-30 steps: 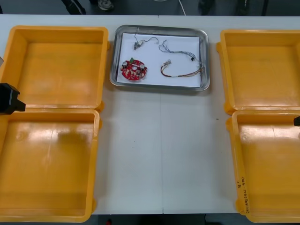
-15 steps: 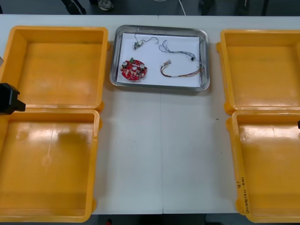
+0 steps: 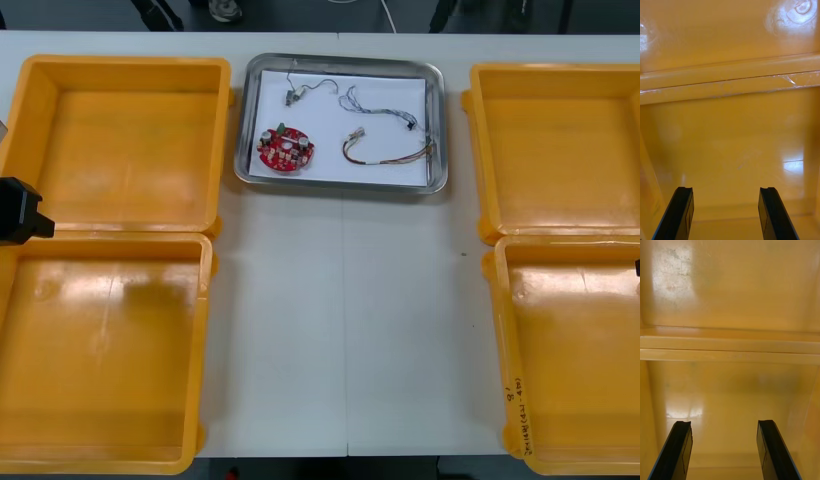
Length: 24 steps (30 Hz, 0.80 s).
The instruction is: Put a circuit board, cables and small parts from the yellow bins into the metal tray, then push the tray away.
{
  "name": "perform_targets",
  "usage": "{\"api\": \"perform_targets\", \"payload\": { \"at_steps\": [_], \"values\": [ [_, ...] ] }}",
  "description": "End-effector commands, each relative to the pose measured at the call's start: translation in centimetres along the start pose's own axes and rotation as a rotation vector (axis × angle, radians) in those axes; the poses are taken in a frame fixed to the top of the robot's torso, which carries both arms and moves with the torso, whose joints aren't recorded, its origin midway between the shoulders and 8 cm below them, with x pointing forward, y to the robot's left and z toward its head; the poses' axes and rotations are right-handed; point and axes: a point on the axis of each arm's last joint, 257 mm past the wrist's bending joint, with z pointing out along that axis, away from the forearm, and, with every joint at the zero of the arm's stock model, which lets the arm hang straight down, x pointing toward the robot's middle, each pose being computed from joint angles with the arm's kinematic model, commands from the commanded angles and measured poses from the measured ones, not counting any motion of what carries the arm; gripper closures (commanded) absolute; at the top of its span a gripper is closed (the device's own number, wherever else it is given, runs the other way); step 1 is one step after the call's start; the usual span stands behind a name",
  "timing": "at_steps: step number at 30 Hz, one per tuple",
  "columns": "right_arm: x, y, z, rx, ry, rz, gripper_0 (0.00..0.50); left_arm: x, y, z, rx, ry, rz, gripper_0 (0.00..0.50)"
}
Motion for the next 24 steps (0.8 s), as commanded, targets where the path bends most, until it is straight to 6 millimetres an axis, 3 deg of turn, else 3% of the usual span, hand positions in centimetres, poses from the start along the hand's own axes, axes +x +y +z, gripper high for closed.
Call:
{"api": "perform_targets", "payload": {
  "at_steps": [1,24],
  "values": [
    [-0.21,-1.87,-1.23,0.045,-0.01,-0.021,0.0,-0.63,1.73,-1.68,-0.052,-0.032,0.089,0.0],
    [-0.21,-1.87,-1.23,0.045,-0.01,-0.021,0.0,-0.63,1.73,-1.68,-0.052,-0.032,0.089,0.0]
  ]
}}
